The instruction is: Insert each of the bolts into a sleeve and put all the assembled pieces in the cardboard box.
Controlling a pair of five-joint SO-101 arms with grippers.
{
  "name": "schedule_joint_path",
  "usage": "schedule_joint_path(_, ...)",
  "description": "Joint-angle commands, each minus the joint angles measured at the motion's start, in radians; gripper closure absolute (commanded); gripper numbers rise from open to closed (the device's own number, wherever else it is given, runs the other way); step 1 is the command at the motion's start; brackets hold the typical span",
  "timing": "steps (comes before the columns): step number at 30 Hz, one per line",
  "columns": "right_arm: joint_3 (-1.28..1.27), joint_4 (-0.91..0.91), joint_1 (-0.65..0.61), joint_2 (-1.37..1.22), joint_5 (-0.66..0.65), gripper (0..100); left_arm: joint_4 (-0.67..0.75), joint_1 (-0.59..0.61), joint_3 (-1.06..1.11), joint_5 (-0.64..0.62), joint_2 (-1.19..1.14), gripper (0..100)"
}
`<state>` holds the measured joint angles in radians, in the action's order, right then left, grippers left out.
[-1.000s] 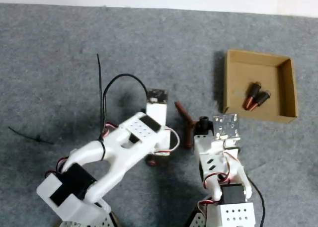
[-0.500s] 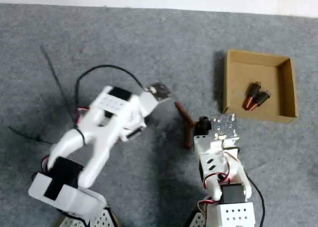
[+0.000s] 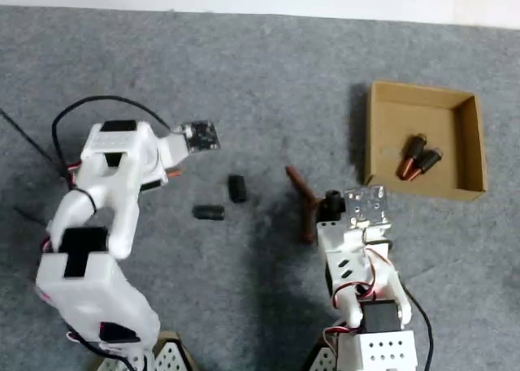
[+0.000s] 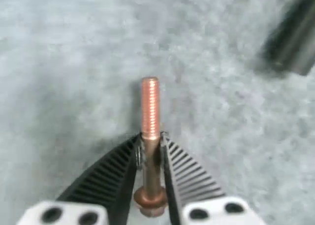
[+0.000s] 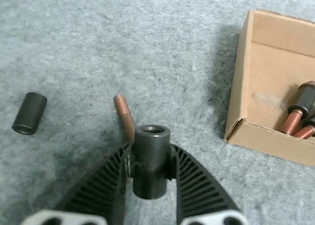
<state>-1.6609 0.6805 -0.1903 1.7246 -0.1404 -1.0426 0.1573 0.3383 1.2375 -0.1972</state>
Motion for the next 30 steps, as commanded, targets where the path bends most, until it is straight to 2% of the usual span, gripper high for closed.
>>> schedule_joint_path(1, 0.005, -0.005, 0.008, 0.016, -0.015, 99.5, 0.031, 0.002, -0.093, -0.014, -0.077, 95)
schedule_joint_path(4, -0.004, -0.008, 0.008, 0.016, -0.015, 99.5, 0.031, 0.019, -0.17, -0.215, -0.105, 81)
schedule_joint_path(7, -0.042, -0.076, 0.008, 0.016, -0.015, 99.5, 0.031, 0.025, -0.216, -0.433, -0.105, 74)
schedule_joint_path(10, -0.061, -0.088, 0.008, 0.016, -0.015, 99.5, -0.025, 0.03, -0.257, -0.733, -0.079, 73)
schedule_joint_path(15, -0.061, -0.088, 0.008, 0.016, -0.015, 99.5, -0.245, 0.076, -0.351, -1.356, -0.015, 78)
schedule_joint_path(17, -0.061, -0.088, 0.008, 0.016, -0.015, 99.5, -0.325, 0.097, -0.367, -1.547, -0.005, 79)
schedule_joint_path(19, -0.061, -0.087, 0.008, 0.016, -0.015, 99.5, -0.358, 0.094, -0.366, -1.637, -0.01, 79)
schedule_joint_path(25, -0.061, -0.087, 0.008, 0.016, -0.015, 99.5, -0.364, 0.076, -0.363, -1.688, -0.056, 79)
schedule_joint_path(30, -0.061, -0.087, 0.008, 0.016, -0.015, 99.5, -0.362, 0.11, -0.363, -1.863, -0.087, 79)
